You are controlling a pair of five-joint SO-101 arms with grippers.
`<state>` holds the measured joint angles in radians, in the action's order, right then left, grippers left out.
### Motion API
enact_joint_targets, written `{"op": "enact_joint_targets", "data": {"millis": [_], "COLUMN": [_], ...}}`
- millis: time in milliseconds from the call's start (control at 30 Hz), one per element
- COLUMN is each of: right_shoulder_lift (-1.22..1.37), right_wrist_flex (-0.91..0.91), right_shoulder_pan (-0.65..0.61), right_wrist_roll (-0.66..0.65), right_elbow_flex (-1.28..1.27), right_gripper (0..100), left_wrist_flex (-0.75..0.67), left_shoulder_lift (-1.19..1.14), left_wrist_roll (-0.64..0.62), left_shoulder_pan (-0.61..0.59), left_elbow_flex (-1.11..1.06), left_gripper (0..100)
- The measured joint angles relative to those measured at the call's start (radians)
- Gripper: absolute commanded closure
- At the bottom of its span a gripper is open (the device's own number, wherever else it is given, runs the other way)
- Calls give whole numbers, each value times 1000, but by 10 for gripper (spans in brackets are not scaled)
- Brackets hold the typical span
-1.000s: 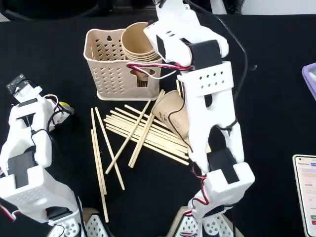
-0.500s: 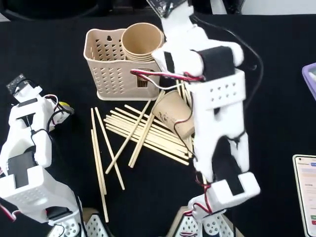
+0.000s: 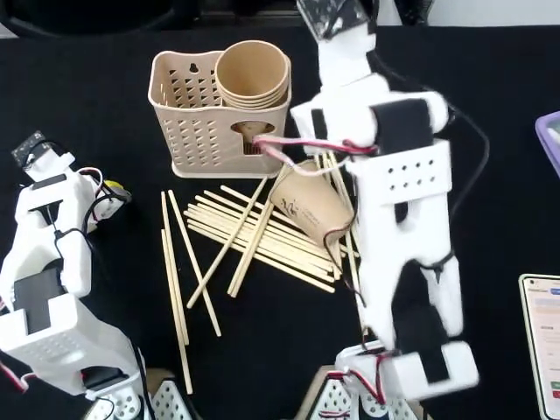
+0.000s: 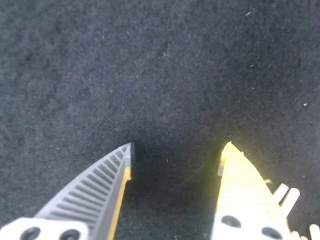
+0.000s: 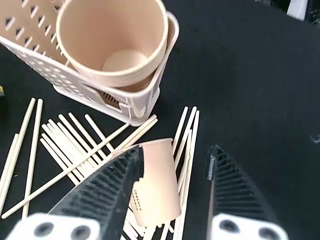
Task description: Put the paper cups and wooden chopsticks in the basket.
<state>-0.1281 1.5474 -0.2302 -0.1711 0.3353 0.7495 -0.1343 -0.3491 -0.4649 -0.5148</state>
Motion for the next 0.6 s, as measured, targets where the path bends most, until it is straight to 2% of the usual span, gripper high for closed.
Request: {"op": "enact_joint_targets", "data": {"millis": [133, 367, 600], "right_shoulder_lift": [-103, -170, -178], "right_wrist_flex": [-238, -795, -1229], "right_shoulder_pan": [6, 5, 3], "right_wrist_roll": [83, 176, 186], "right_elbow_flex": [-348, -964, -1234], "right_gripper": [779, 779, 779], "left_wrist_flex": [0, 0, 0], "left_shoulder_lift": [0, 0, 0], "left_wrist_roll": [0, 0, 0], "left_shoulder_pan": [0, 0, 0], "left_elbow_flex": [0, 0, 0], "left_gripper": [708, 708, 708]}}
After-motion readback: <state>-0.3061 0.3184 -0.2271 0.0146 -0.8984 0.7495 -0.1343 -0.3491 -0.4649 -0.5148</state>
